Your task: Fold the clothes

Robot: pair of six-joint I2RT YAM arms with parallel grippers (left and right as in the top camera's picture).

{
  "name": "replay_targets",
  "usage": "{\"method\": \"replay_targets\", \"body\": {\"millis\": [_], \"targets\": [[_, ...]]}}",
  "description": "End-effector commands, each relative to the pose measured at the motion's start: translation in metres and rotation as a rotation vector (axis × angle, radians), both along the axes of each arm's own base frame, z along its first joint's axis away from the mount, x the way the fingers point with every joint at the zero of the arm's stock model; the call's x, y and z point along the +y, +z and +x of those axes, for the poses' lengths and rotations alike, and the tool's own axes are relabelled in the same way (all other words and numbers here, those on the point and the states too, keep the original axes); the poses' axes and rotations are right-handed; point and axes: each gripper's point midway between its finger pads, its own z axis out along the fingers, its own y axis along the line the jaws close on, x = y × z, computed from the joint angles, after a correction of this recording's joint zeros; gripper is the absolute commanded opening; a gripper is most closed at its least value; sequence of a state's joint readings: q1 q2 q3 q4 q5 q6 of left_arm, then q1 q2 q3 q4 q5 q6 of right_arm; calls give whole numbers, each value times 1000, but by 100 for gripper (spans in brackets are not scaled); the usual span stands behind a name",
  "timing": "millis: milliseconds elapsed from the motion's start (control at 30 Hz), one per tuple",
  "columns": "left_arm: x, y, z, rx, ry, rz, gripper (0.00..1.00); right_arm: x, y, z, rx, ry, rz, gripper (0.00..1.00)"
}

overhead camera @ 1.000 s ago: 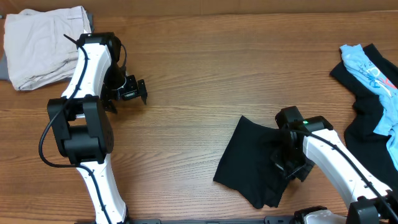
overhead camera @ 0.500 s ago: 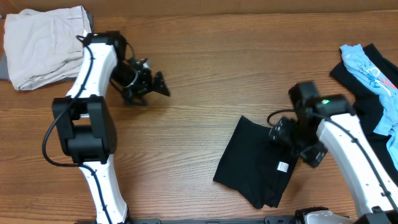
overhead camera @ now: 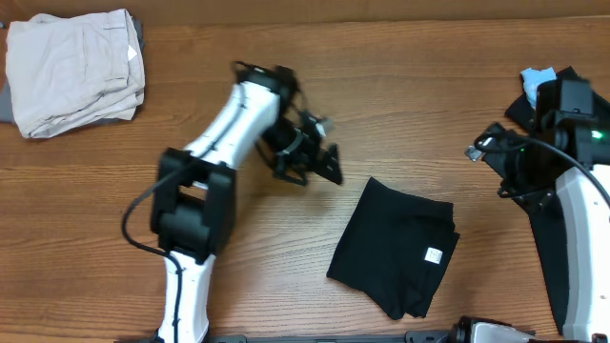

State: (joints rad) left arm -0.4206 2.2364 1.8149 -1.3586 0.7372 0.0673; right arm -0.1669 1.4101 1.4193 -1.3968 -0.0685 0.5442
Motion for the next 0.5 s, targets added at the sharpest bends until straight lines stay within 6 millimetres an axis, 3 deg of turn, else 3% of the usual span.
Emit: {"method": "replay_targets", "body": {"millis": [0,133,300,467], "targets": [[-22,-2,-20,28,-16,-2,100,-2,9,4,-38,38,-4,100],[-40,-16,-37,38,-38,14,100,-2,9,4,-37,43,-5,100],[-43,-34,-51,68,-38,17,100,-2,9,4,-38,43,-6,100],[-52,-38,-63,122,-26,-71,100,-2,9,5,-41,42,-6,100]]}}
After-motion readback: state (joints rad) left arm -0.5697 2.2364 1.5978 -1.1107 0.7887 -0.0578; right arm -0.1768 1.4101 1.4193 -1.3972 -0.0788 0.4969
